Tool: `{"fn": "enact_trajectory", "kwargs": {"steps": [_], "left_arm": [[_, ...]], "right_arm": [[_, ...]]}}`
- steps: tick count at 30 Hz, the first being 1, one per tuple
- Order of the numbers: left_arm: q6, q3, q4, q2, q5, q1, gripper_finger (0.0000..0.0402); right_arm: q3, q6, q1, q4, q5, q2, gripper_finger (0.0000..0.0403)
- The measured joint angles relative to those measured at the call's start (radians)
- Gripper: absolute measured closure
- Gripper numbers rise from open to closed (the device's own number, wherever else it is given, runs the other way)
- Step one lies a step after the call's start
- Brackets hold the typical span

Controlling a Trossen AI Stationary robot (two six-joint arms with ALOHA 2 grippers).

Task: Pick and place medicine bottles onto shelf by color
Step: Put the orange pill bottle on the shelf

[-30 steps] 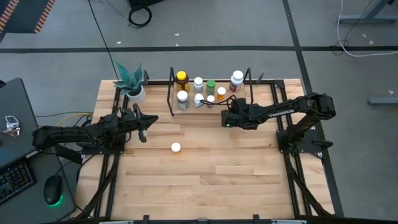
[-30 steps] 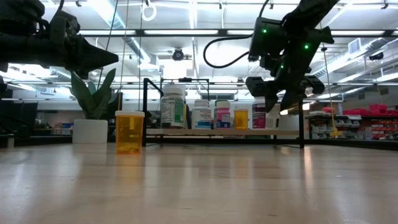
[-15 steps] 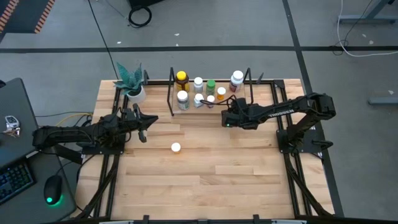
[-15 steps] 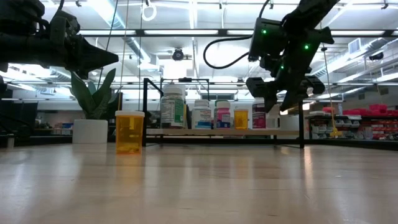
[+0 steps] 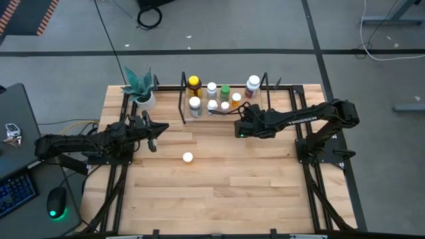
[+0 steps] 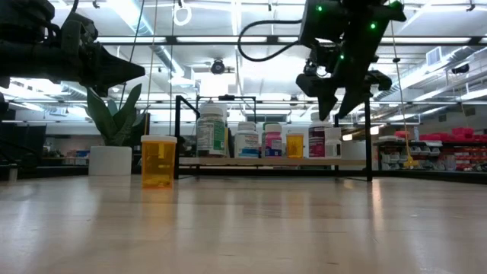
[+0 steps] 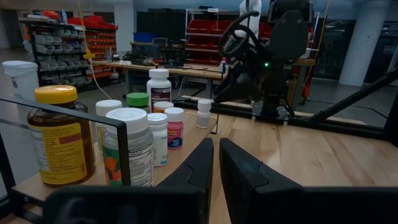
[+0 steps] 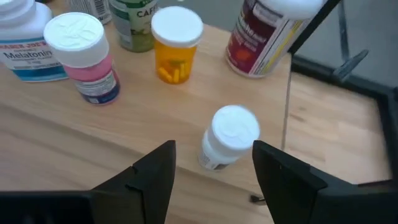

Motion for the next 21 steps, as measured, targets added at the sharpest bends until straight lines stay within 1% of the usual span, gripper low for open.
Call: {"fn": "enact_trajectory", "kwargs": {"steps": [4,7,9,12,14,17,21], "left_arm": [[0.0,0.0,0.0,0.0,0.0,0.0,0.0372],[0.0,0.0,0.0,0.0,0.0,0.0,0.037],[0.0,0.0,0.0,0.0,0.0,0.0,0.0367],[0.0,0.0,0.0,0.0,0.0,0.0,0.0363],[0.0,0.0,0.0,0.0,0.0,0.0,0.0362],[0.0,0.0,0.0,0.0,0.0,0.0,0.0365],[0.0,0.0,0.0,0.0,0.0,0.0,0.0371]], "right_arm": [[0.03,-0.042,-0.001,-0.03,-0.002,0.0,0.0181],[0.055,-0.098,0.013,0.003,-0.002,0.0,0.0181],[0.059,-0.189,0.033,0.105,0.0,0.0,0.0181],[0.059,-0.388,0.057,0.309,-0.003,0.0,0.0181],[0.059,-0.512,0.067,0.435,-0.023,0.0,0.0181],[0.059,-0.659,0.072,0.597,-0.099,0.0,0.0181],[0.06,-0.806,0.071,0.756,-0.22,0.01,0.0181]]}}
